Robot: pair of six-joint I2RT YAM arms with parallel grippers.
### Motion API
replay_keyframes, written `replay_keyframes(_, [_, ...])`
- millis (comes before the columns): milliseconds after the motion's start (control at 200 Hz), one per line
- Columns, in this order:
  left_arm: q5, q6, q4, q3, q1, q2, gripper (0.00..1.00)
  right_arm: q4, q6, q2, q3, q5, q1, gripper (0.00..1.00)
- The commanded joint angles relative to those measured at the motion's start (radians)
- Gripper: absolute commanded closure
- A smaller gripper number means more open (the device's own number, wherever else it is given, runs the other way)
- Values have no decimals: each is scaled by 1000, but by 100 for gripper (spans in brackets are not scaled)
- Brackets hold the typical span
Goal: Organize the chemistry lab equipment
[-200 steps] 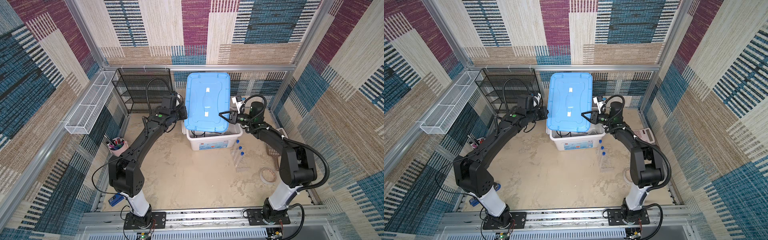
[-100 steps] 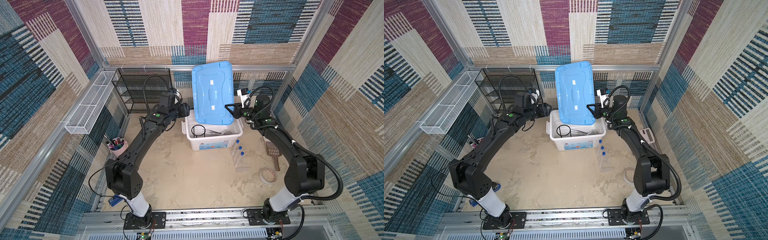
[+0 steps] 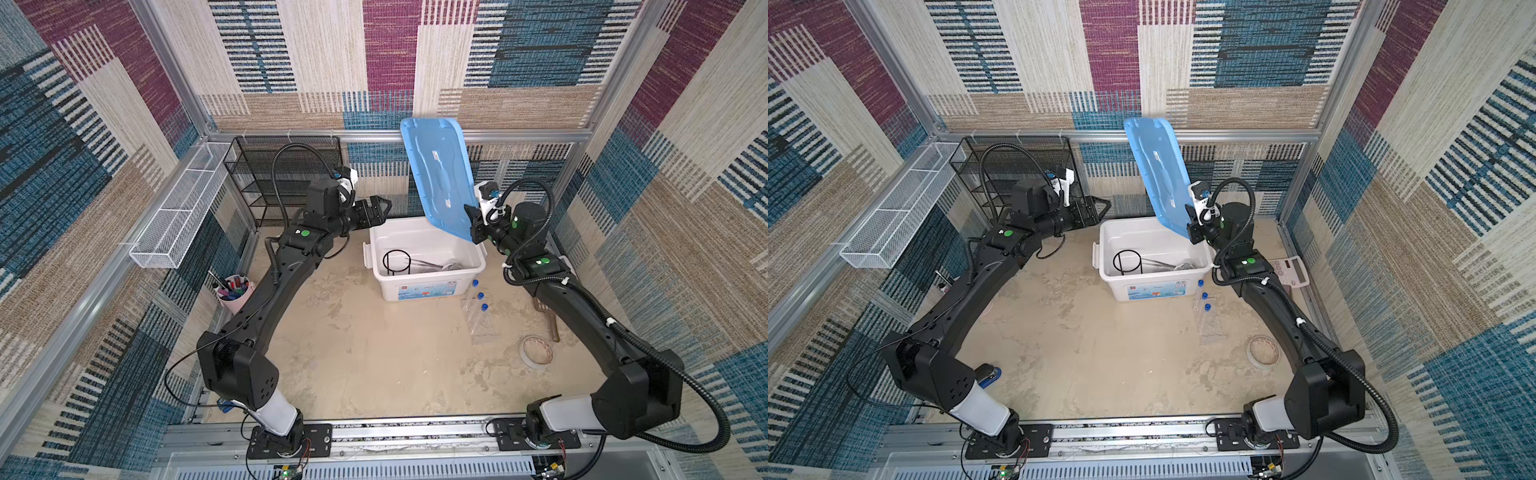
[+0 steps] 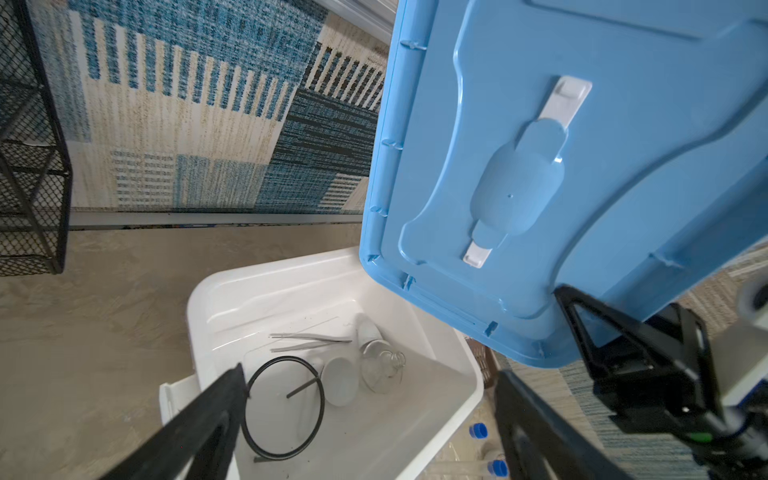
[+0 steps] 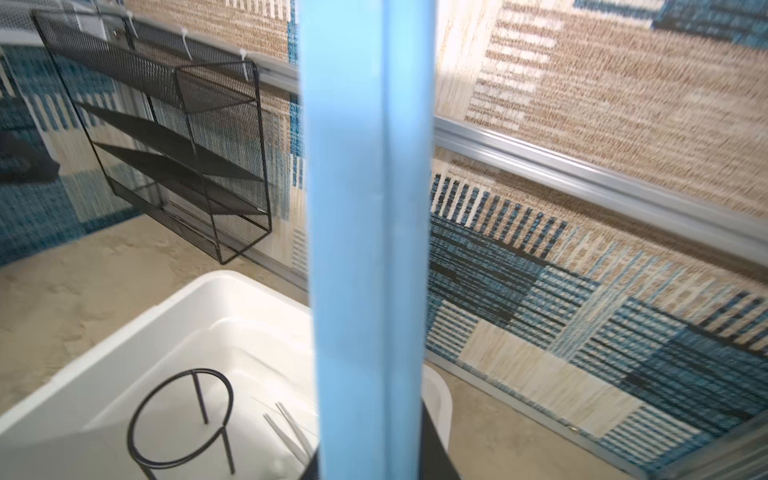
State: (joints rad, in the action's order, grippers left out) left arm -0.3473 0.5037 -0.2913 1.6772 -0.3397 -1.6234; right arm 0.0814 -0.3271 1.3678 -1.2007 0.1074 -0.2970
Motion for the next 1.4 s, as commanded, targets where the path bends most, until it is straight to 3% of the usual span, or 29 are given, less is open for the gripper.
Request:
replay_keyframes(0, [-83, 58, 95, -11, 11, 13, 1, 178, -200, -47, 50, -182, -46, 84])
replay_keyframes(165, [-144, 122, 216, -73, 50, 70, 0, 265, -322, -102, 110, -253, -98, 85])
replay_keyframes(376, [-281, 394, 454, -172, 126, 97, 0, 323, -598, -89, 188, -351, -169, 83])
replay_keyframes(801, [-379, 477, 384, -113, 133, 40, 0, 354, -782, -68, 261, -383, -224, 83])
replay_keyframes(1007, [-345, 484, 394, -142, 131, 46, 0, 359, -813, -50, 283, -385, -236, 83])
replay_keyframes(1392, [-393, 516, 347, -142, 101, -21, 30, 381, -836, -17, 289, -392, -241, 82])
